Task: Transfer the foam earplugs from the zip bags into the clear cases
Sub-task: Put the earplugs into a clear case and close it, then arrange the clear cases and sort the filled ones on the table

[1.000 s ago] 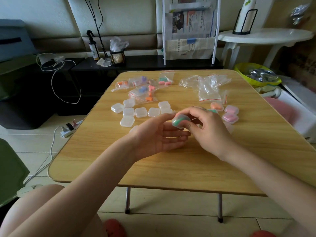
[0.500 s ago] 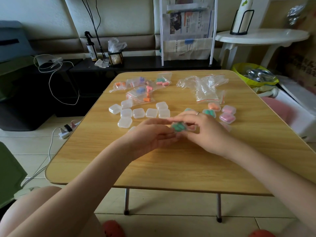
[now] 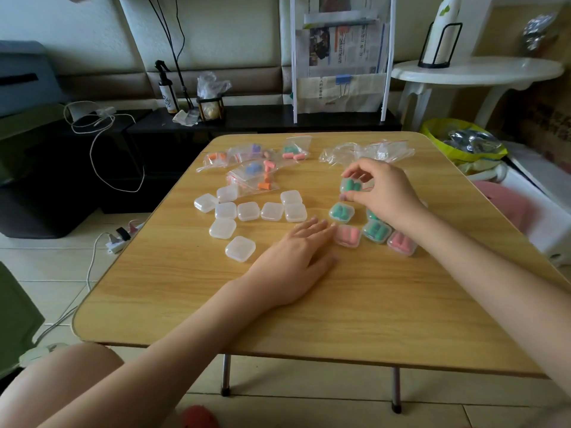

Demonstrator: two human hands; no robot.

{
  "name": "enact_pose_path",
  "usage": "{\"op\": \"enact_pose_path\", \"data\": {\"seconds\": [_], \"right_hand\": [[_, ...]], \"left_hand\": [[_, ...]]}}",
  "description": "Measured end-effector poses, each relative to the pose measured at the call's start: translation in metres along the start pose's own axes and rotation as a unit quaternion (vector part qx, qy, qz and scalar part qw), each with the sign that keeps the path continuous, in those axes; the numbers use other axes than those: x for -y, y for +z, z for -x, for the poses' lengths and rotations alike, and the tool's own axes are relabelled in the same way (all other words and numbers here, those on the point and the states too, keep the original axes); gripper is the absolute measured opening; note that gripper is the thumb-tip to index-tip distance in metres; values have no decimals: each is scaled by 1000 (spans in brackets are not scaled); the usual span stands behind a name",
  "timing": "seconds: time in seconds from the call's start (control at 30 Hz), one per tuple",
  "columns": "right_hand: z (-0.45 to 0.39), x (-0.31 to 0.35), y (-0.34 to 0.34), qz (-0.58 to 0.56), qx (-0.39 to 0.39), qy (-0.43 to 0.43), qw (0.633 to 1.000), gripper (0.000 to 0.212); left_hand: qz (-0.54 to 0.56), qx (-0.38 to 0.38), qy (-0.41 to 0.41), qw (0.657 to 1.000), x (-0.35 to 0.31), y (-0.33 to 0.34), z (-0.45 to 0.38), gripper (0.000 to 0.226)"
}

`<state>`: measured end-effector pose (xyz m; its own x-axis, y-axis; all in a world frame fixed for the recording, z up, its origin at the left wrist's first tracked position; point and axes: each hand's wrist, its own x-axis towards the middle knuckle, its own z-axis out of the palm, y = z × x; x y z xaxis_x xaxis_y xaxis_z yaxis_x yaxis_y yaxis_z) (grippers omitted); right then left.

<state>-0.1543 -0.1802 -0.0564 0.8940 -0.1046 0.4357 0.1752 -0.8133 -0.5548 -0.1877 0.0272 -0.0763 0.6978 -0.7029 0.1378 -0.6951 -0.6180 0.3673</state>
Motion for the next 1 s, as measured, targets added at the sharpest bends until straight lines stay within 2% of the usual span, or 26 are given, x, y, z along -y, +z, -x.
{"op": "enact_pose_path", "data": {"seconds": [0.13,0.23,0.37,0.43,0.5,0.57,0.63,0.8,1.0], "right_hand": [[-15,-4,6,85,25,10,996,30],[-16,-6,8,147,73,17,986,24],[-11,-11,8,139,99,23,985,25],[-9,-12,8,146,93,17,985,33],[-9,-13,7,136,56,11,989,37],[-13,-11,5,103,14,11,995,32],[-20,-2,4,71,9,13,997,27],[-42,31,27,106,94,-39,989,30],[-69,70,72,92,167,-58,980,24]], "left_hand": [[9,-14,11,1000,7,-2,3,55],[18,-3,21,1000,9,-4,5,50],[24,-74,16,997,10,-12,6,33],[-13,-97,-3,995,13,-15,5,36],[-50,-75,-42,995,17,-17,2,46],[-87,-50,-69,993,20,-18,-1,52],[-121,-41,-82,988,22,-21,-2,55],[-147,-3,-138,979,30,-24,1,59],[-155,-35,-95,983,31,-27,-4,50]]}}
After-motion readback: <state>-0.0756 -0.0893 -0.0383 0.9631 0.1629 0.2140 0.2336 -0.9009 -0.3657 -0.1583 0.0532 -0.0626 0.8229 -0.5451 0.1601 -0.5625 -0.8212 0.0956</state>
